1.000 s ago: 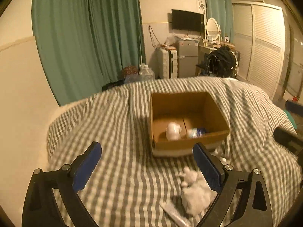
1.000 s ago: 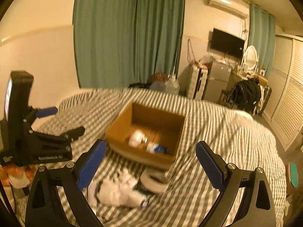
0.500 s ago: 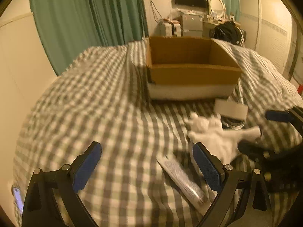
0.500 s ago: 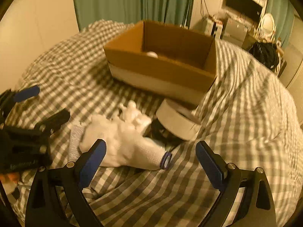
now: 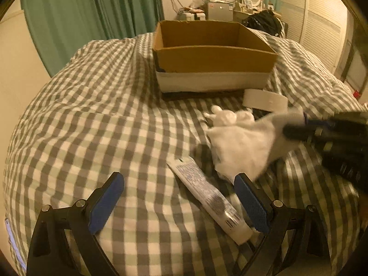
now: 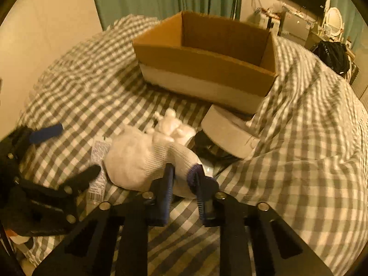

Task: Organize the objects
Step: 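Grasp the toothpaste tube with the left tool while the right tool lifts the socks, then move both tools over the box and release the tube and socks inside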

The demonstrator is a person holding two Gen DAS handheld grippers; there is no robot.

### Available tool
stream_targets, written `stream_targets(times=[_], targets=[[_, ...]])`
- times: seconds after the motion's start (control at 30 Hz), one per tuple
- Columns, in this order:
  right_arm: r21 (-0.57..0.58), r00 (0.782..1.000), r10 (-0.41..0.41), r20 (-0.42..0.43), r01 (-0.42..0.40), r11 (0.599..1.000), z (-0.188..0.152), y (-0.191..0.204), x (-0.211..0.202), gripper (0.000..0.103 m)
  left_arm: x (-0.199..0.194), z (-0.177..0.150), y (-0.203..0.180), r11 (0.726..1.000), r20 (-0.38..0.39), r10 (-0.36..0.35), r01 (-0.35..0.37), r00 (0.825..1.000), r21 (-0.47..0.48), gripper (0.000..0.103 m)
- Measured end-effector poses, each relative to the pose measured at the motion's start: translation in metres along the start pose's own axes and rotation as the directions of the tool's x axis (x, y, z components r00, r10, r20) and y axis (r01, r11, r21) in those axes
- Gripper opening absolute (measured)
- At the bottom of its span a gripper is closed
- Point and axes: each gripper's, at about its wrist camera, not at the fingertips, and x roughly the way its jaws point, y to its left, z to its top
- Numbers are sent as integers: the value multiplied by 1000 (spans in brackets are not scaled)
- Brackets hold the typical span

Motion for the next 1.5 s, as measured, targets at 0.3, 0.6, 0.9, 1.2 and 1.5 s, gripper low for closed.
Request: stream_targets(times=[0.3,0.6,0.9,1.2,1.5], targets=[[17,985,-105,134,104,994,7,-18,-48,8,28,-11,-25,992,-118,-110,117,987,51,52],[52,977,-119,176,111,992,7,-30,-66,8,13,-12,-42,987,-66,-88,96,994,125,24],[46,960,-131,245,124,991,14,-29,-95,8,-19,12,-29,991,40,-71,66,997,118,23],[12,933,-164,319,169,985,42,-26,-129,8,-49,66,-13,993,155,-84,71,984,91,23],[2,888,-187,419,205,979,99,-26,-159,8,-65,137,-8,993,260,-95,73,961,92,23]])
